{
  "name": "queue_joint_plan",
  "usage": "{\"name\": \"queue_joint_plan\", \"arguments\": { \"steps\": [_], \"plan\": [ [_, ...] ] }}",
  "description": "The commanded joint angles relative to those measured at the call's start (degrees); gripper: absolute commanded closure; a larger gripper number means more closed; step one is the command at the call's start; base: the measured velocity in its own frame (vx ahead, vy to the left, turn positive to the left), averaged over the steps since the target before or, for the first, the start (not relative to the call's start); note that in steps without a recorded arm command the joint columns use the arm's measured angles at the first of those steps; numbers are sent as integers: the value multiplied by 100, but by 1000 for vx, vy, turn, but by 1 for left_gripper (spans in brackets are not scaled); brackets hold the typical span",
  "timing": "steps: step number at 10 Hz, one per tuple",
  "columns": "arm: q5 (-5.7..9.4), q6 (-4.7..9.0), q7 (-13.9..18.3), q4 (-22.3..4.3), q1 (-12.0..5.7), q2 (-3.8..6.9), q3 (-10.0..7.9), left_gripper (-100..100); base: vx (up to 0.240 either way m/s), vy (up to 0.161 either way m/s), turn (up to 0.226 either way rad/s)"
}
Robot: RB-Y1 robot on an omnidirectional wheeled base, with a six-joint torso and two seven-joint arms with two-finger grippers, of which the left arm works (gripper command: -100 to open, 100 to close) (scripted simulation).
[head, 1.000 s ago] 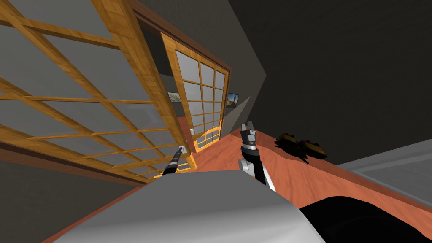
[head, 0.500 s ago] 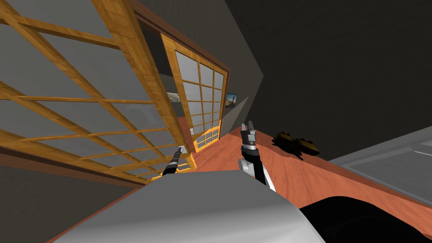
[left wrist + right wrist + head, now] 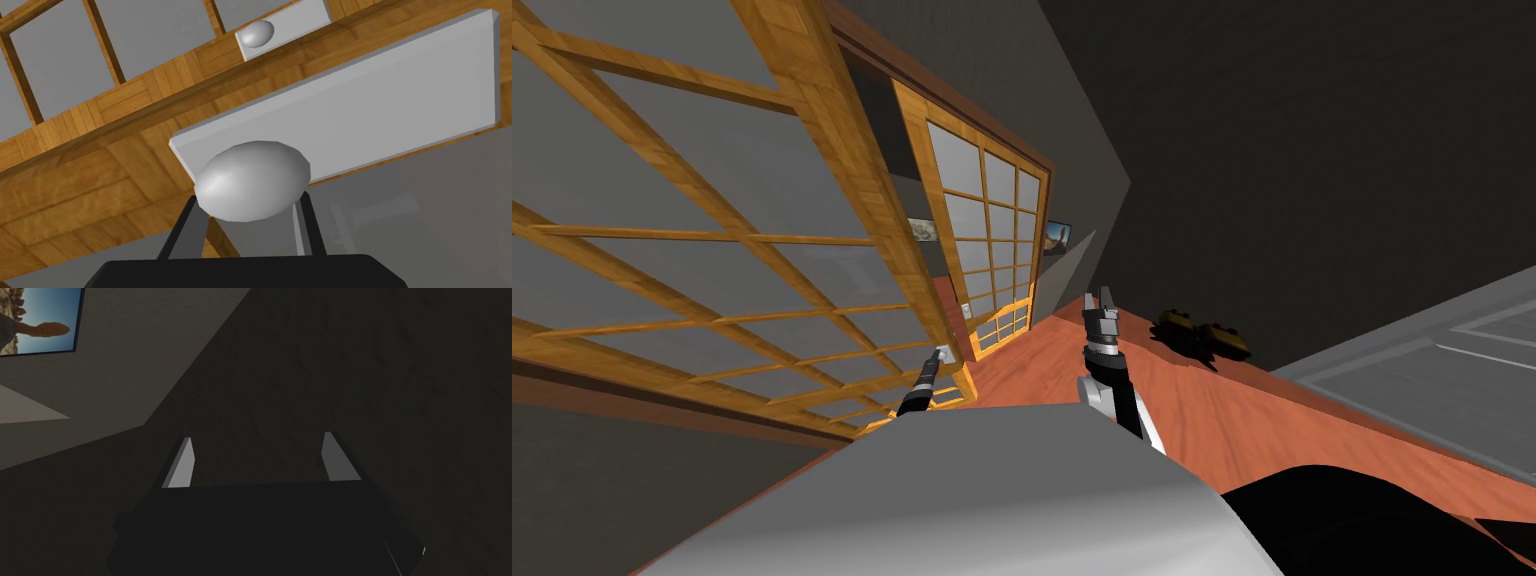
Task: Pull the door open
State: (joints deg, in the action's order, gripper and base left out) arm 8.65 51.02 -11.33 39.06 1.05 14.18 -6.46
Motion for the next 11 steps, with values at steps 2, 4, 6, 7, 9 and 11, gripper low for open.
{"name": "queue_joint_plan", "arguments": {
  "steps": [2,4,6,7,9,11],
  "plan": [
    [95,21,397,-60,-49,-35,86,100,-31,16,-48],
    [174,16,646,-59,-52,-32,110,100,-41,26,-81],
    [253,12,884,-57,-55,-29,134,100,-35,15,-44],
    [332,7,1101,-55,-58,-26,158,100,-32,14,-60],
    [411,3,1351,-54,-62,-23,182,100,-31,13,-45],
    [490,-1,1598,-52,-65,-20,206,100,-48,29,-84]
  ]
}}
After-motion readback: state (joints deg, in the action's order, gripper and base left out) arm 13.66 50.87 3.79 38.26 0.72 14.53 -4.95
